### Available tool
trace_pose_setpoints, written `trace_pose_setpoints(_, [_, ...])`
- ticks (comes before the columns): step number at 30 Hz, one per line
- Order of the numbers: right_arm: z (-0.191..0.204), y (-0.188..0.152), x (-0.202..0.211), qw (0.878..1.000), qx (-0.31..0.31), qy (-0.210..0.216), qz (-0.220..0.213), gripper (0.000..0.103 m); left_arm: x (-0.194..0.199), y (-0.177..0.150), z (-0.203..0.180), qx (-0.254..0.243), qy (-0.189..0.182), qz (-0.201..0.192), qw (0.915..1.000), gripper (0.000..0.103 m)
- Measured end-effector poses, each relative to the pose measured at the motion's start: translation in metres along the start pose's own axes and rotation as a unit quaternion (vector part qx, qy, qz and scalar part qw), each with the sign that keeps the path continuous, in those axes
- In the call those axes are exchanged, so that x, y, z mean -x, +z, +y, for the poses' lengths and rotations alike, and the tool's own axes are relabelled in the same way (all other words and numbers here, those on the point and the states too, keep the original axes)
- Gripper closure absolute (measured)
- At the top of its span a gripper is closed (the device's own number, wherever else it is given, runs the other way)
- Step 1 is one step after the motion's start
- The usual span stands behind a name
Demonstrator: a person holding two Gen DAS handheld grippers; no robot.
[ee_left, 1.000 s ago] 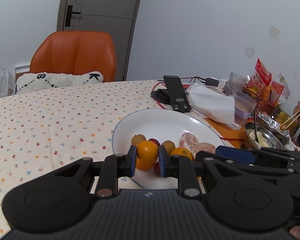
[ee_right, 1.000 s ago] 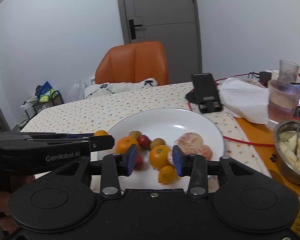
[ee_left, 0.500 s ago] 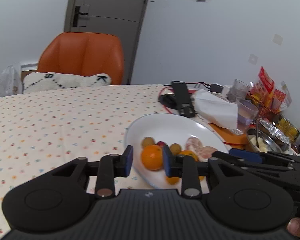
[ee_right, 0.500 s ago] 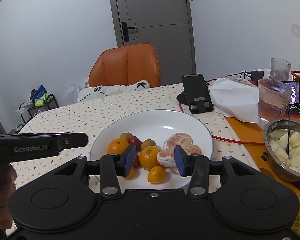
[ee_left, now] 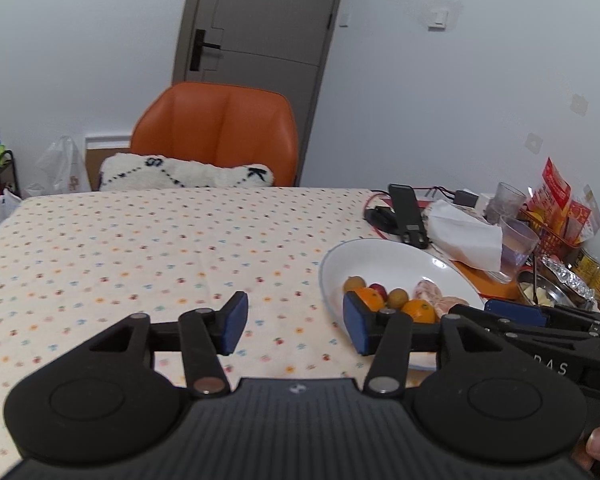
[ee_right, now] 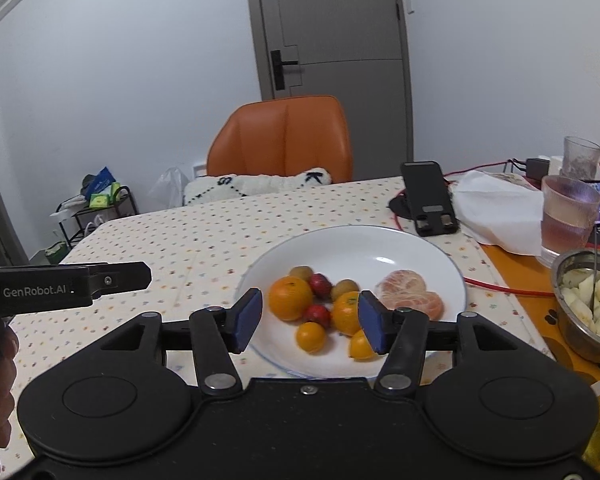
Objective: Organize fruits
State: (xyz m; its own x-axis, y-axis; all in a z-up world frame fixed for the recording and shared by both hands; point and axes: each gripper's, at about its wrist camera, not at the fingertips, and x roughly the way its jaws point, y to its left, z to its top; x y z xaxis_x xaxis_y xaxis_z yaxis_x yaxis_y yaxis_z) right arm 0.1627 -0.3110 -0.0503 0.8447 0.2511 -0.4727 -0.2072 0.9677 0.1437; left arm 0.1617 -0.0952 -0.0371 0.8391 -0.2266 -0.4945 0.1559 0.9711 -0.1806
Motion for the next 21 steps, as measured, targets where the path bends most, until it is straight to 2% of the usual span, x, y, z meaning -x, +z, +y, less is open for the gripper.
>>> trace_pose_setpoints(6, [0.022,-0.001,0.009,1.000,0.015,0.017,-0.008,0.042,0.027,-0.006,0.014,0.007,0.022,-0.011,0.9997,0.039])
trace_pose_setpoints(21, [0.066,-0.002,0.046,0.997,0.048,0.048,-0.038,0.037,0.092,-0.020,0.032,0.018,0.053,-0.048,0.9973,0.031])
